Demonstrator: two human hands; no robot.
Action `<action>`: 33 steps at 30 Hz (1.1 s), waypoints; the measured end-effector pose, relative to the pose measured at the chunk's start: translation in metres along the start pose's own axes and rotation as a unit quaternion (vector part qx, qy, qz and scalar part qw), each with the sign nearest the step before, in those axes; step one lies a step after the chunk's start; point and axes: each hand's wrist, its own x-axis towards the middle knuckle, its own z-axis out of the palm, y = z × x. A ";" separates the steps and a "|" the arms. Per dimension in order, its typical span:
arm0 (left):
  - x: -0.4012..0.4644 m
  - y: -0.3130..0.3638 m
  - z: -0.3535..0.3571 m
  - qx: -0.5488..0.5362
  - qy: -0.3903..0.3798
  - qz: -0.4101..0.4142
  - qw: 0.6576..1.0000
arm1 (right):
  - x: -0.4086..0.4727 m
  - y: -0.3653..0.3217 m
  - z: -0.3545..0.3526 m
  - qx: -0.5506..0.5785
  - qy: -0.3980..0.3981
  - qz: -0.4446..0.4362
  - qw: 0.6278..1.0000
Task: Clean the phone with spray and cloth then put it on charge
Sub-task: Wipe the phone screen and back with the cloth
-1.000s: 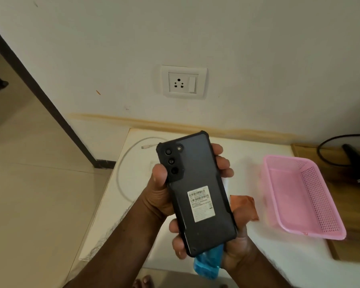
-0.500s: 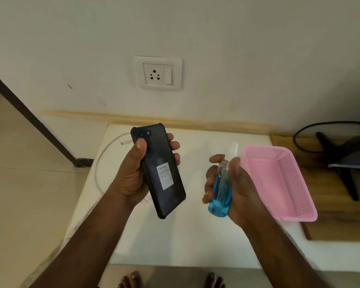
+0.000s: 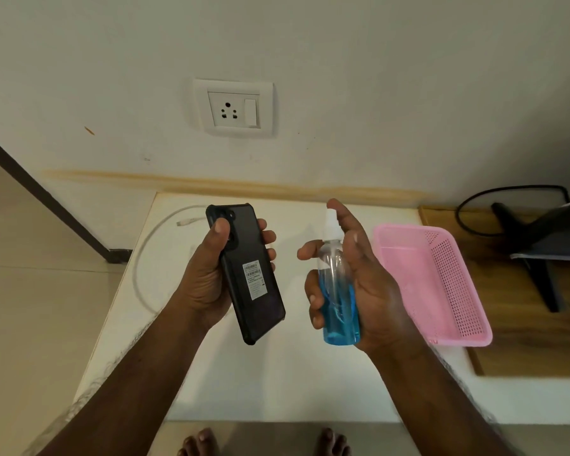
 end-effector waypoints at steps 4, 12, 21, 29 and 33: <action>0.001 -0.001 0.000 -0.003 0.002 0.000 1.000 | 0.000 -0.002 0.005 -0.085 0.030 -0.003 0.996; 0.003 -0.002 -0.004 -0.010 0.003 0.009 1.000 | -0.001 -0.005 0.020 -0.299 0.042 -0.031 0.953; 0.004 -0.004 -0.008 -0.006 -0.006 -0.001 1.000 | -0.001 0.001 0.029 -0.431 0.101 -0.044 0.896; 0.006 -0.011 -0.008 0.002 -0.028 -0.018 0.999 | 0.001 -0.001 0.027 -0.450 0.123 -0.044 0.884; 0.007 -0.013 -0.009 0.002 -0.036 -0.018 0.999 | 0.003 0.000 0.028 -0.453 0.133 -0.052 0.880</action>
